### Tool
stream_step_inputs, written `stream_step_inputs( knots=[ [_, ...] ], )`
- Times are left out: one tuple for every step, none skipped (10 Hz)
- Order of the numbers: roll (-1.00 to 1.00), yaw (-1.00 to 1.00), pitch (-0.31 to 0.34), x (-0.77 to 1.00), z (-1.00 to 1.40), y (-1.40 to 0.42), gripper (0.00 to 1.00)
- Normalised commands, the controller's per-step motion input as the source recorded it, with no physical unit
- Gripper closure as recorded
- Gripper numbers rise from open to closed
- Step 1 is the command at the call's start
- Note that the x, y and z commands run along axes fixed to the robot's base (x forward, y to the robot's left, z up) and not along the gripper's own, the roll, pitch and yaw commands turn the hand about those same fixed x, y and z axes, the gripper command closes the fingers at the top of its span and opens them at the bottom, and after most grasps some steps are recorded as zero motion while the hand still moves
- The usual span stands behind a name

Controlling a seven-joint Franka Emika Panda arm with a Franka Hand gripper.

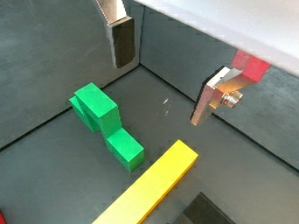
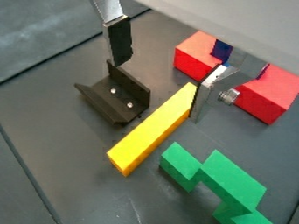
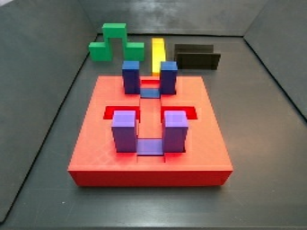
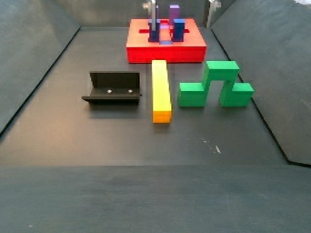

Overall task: Pick up the yellow object. Move up. Move to above the board. Insert the yellow object.
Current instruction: Pick up the yellow object.

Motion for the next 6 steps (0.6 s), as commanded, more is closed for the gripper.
stream_step_inputs(
  knots=[
    [0.00, -0.03, 0.000, 0.22, -0.07, -0.07, 0.00],
    [-0.02, -0.03, -0.089, 0.40, -0.33, -0.46, 0.00],
    [-0.03, -0.04, -0.140, 0.47, -0.46, -0.57, 0.00],
    [-0.06, -0.01, -0.154, 0.53, -0.57, -0.45, 0.00],
    [-0.06, 0.00, -0.210, 0.33, -0.67, -0.33, 0.00],
    [-0.02, 0.00, -0.203, 0.17, -0.74, -0.21, 0.00]
  ],
)
